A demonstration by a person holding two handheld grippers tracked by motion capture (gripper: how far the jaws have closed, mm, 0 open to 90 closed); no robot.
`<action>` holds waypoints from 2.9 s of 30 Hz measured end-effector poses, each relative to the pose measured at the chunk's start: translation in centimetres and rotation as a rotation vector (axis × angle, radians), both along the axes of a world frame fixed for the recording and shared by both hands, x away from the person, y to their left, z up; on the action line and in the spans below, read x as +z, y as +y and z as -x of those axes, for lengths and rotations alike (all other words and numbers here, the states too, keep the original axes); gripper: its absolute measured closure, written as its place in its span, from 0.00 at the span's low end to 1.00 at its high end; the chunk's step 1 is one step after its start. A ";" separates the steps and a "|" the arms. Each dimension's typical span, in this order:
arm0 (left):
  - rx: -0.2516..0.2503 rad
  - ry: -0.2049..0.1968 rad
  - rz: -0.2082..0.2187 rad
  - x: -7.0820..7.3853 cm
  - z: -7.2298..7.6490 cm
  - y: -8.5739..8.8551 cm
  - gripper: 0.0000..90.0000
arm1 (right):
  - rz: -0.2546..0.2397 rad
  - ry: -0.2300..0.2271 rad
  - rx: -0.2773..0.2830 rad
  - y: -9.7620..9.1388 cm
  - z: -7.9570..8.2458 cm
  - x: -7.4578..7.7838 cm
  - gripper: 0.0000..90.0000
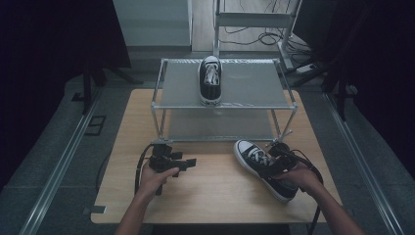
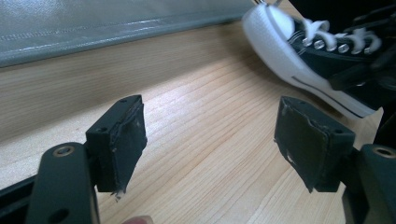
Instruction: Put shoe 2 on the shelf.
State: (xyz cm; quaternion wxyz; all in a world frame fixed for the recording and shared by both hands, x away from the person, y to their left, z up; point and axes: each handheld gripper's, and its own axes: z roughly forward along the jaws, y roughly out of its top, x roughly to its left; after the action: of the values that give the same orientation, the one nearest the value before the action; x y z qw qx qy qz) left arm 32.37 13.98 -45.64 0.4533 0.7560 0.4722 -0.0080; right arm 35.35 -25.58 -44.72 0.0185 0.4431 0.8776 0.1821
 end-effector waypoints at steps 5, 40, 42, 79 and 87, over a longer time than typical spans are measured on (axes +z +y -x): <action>0.000 0.005 0.006 -0.1 0.1 0.0 0.28 | -0.026 -0.027 0.048 0.7 0.8 2.2 0.21; -0.001 0.037 0.007 -0.7 0.2 0.1 0.27 | -0.192 -0.120 0.121 3.4 1.5 11.2 0.22; -0.001 0.038 0.006 -0.7 0.2 0.1 0.27 | -0.197 -0.129 0.111 3.4 1.5 11.8 0.22; 0.018 0.042 0.019 -0.7 0.2 0.3 0.27 | -0.224 -0.171 -0.075 3.6 -3.6 17.9 0.22; 0.009 0.044 0.016 -0.8 0.2 0.2 0.27 | -0.219 -0.165 -0.122 4.1 -5.1 18.6 0.22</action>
State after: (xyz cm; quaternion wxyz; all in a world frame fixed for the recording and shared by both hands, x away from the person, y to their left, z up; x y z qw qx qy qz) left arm 32.19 14.17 -46.43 0.4489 0.7497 0.4855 -0.0263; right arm 40.43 -21.45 -26.10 0.0529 0.4784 0.8195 0.3112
